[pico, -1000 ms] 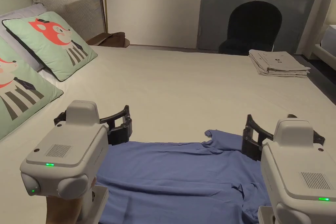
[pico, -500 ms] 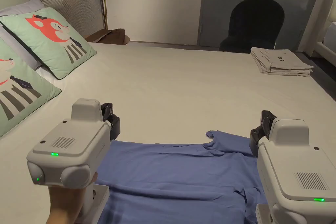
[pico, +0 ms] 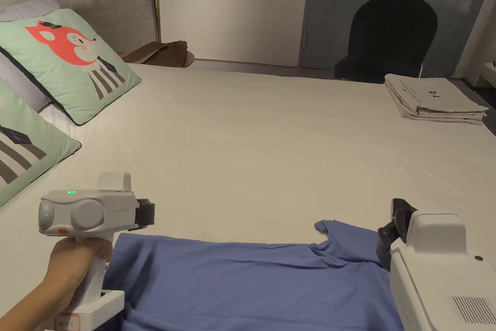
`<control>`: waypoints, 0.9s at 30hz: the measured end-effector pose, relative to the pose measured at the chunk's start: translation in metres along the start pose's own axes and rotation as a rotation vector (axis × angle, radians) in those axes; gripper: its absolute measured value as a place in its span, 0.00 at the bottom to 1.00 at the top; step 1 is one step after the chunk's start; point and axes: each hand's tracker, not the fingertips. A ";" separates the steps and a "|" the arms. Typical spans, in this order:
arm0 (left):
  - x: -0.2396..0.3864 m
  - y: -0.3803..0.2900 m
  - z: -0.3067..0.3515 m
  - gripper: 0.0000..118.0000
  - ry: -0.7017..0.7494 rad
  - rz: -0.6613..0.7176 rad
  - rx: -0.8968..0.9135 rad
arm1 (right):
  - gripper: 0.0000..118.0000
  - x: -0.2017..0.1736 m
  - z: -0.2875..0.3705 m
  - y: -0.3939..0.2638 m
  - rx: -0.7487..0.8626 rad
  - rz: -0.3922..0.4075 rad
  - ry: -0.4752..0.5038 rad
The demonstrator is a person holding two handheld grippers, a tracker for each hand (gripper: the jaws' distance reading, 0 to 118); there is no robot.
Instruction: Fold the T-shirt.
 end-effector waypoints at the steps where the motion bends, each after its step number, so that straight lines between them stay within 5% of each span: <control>1: -0.005 -0.001 -0.012 0.82 0.006 0.005 -0.034 | 0.00 0.000 -0.006 -0.003 -0.013 0.000 -0.002; 2: -0.008 -0.001 -0.021 0.89 0.011 0.013 -0.074 | 0.00 0.001 -0.011 -0.006 -0.023 -0.001 -0.003; 9: -0.017 -0.018 -0.066 0.85 0.103 0.010 -0.139 | 0.00 0.011 -0.039 -0.031 -0.110 -0.012 -0.022; 13: -0.007 -0.029 -0.079 0.43 0.115 -0.056 -0.186 | 0.00 0.018 -0.043 -0.041 -0.135 -0.011 -0.032; 15: -0.002 -0.035 -0.080 0.39 0.139 -0.102 -0.156 | 0.00 0.022 -0.044 -0.045 -0.146 -0.014 -0.037; 17: 0.004 -0.033 -0.075 0.06 0.108 -0.113 -0.144 | 0.00 0.027 -0.045 -0.047 -0.157 -0.015 -0.042; 23: 0.014 -0.030 -0.054 0.02 0.096 -0.130 -0.080 | 0.00 0.056 -0.081 -0.051 -0.292 -0.053 -0.035; 25: 0.013 -0.029 -0.042 0.02 0.072 -0.125 -0.050 | 0.26 0.069 -0.109 -0.058 -0.361 -0.084 -0.027; 27: 0.014 -0.028 -0.030 0.02 0.048 -0.117 -0.033 | 0.76 0.078 -0.136 -0.065 -0.470 -0.097 0.003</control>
